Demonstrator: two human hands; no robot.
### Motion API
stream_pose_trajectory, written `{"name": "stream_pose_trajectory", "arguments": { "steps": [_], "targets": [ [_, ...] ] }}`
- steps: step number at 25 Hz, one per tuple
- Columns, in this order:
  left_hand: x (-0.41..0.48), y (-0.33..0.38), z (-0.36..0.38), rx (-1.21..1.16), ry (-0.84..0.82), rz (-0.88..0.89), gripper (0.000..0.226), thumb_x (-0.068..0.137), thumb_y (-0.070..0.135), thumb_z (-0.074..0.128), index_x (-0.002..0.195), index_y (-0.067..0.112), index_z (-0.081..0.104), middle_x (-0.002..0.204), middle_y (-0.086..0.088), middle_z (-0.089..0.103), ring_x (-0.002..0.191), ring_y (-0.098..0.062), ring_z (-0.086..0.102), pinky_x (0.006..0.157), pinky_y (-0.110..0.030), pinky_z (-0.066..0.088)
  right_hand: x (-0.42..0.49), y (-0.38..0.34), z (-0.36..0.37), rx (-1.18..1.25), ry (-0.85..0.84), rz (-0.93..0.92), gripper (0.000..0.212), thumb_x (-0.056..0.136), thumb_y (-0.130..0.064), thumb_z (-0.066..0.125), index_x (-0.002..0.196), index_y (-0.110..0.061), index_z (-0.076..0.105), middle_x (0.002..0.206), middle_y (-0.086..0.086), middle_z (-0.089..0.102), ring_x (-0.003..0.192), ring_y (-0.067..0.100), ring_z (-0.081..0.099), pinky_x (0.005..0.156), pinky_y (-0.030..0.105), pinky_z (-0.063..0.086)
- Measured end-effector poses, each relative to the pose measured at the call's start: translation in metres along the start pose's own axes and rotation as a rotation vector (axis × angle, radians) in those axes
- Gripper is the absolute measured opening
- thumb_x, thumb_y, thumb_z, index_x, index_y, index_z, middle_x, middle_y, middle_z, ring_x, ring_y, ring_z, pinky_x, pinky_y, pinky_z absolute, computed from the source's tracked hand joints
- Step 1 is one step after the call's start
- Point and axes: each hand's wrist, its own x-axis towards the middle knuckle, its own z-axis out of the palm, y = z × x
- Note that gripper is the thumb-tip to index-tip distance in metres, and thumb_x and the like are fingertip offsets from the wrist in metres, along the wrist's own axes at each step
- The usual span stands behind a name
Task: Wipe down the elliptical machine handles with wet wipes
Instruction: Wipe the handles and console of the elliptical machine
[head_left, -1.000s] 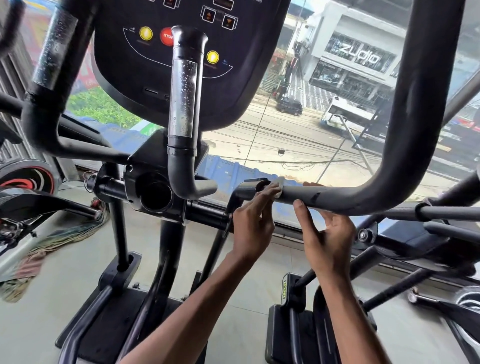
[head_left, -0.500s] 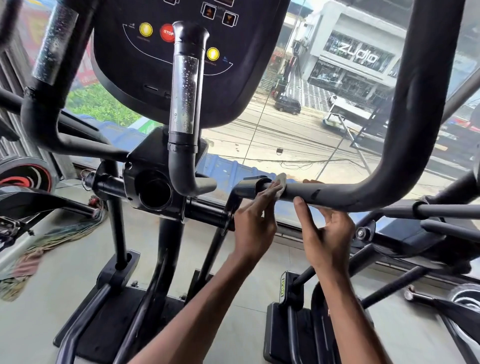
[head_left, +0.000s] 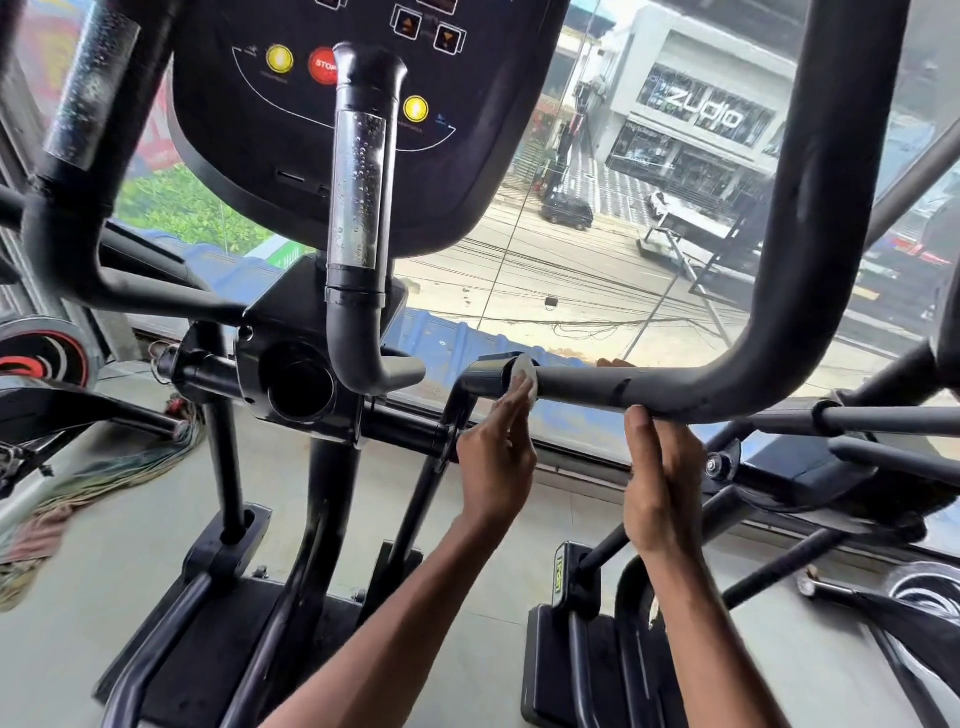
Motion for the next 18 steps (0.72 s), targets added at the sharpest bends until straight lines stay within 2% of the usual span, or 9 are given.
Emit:
{"name": "stream_pose_trajectory", "arguments": {
  "steps": [2,4,6,7,9,12,13,16,18],
  "targets": [
    [0.002,0.005,-0.002,0.018,0.037,-0.061,0.029,0.102,0.012,0.062,0.129,0.019,0.072,0.121,-0.001,0.075,0.098,-0.014,0.076,0.073,-0.027,0.060,-0.002,-0.002,-0.001,0.031,0.015,-0.005,0.026,0.102,-0.044,0.036,0.076,-0.044,0.039,0.064,-0.026,0.052,0.060,-0.007,0.043,0.061,0.012,0.030],
    [-0.004,0.030,-0.001,-0.008,0.060,0.057,0.030,0.101,0.008,0.063,0.128,0.015,0.072,0.130,0.000,0.070,0.112,-0.013,0.072,0.081,-0.023,0.060,-0.002,0.000,-0.001,0.076,0.042,-0.004,0.031,0.104,-0.049,0.032,0.074,-0.043,0.037,0.061,-0.019,0.051,0.058,-0.001,0.044,0.058,0.019,0.029],
    [-0.013,0.053,-0.006,-0.095,0.047,0.182,0.030,0.098,-0.001,0.064,0.125,0.006,0.073,0.134,-0.001,0.066,0.121,-0.015,0.067,0.093,-0.026,0.059,-0.002,0.001,0.001,0.099,0.081,0.012,0.044,0.104,-0.066,0.025,0.072,-0.038,0.035,0.058,-0.004,0.049,0.060,0.015,0.048,0.060,0.042,0.034],
    [-0.016,0.055,-0.006,-0.116,0.041,0.225,0.029,0.097,-0.004,0.064,0.123,0.003,0.073,0.133,-0.001,0.065,0.123,-0.017,0.066,0.096,-0.029,0.058,-0.003,0.002,0.000,0.088,0.102,0.027,0.055,0.101,-0.076,0.021,0.069,-0.032,0.033,0.057,0.004,0.043,0.060,0.020,0.045,0.062,0.048,0.034],
    [-0.013,0.045,-0.005,-0.079,0.027,0.201,0.030,0.097,-0.003,0.064,0.124,0.004,0.072,0.133,-0.002,0.066,0.119,-0.017,0.068,0.092,-0.036,0.061,-0.004,0.009,-0.001,0.088,0.107,0.065,0.071,0.095,-0.084,0.014,0.065,-0.024,0.036,0.058,0.003,0.036,0.060,0.019,0.039,0.065,0.052,0.037],
    [-0.006,0.038,-0.005,-0.062,0.053,0.066,0.030,0.099,0.003,0.062,0.127,0.009,0.072,0.133,-0.002,0.068,0.116,-0.016,0.070,0.086,-0.044,0.063,-0.007,0.017,-0.003,0.019,-0.014,0.107,0.108,0.095,-0.084,0.009,0.077,0.013,0.053,0.078,0.036,0.055,0.081,0.048,0.055,0.079,0.057,0.043],
    [-0.008,0.046,-0.006,-0.087,0.057,0.099,0.030,0.099,0.002,0.062,0.127,0.007,0.072,0.133,-0.004,0.067,0.120,-0.017,0.068,0.090,-0.045,0.061,-0.007,0.014,-0.004,0.001,-0.026,0.112,0.109,0.095,-0.084,0.009,0.078,0.013,0.053,0.079,0.037,0.055,0.081,0.049,0.055,0.077,0.056,0.043],
    [-0.019,0.077,-0.009,-0.155,0.021,0.307,0.027,0.098,-0.004,0.059,0.123,-0.004,0.070,0.134,-0.013,0.066,0.128,-0.023,0.063,0.105,-0.039,0.055,-0.004,0.003,-0.007,0.041,0.051,0.145,0.077,0.091,-0.089,0.012,0.064,-0.020,0.036,0.059,-0.001,0.037,0.060,0.018,0.036,0.061,0.047,0.031],
    [-0.017,0.073,-0.008,-0.147,0.001,0.363,0.029,0.096,-0.010,0.061,0.123,-0.006,0.069,0.134,-0.016,0.066,0.129,-0.024,0.063,0.104,-0.041,0.055,-0.002,-0.003,-0.008,0.099,0.037,0.117,0.075,0.093,-0.087,0.015,0.064,-0.021,0.035,0.056,-0.014,0.033,0.058,0.005,0.029,0.057,0.034,0.026]
  ]
}}
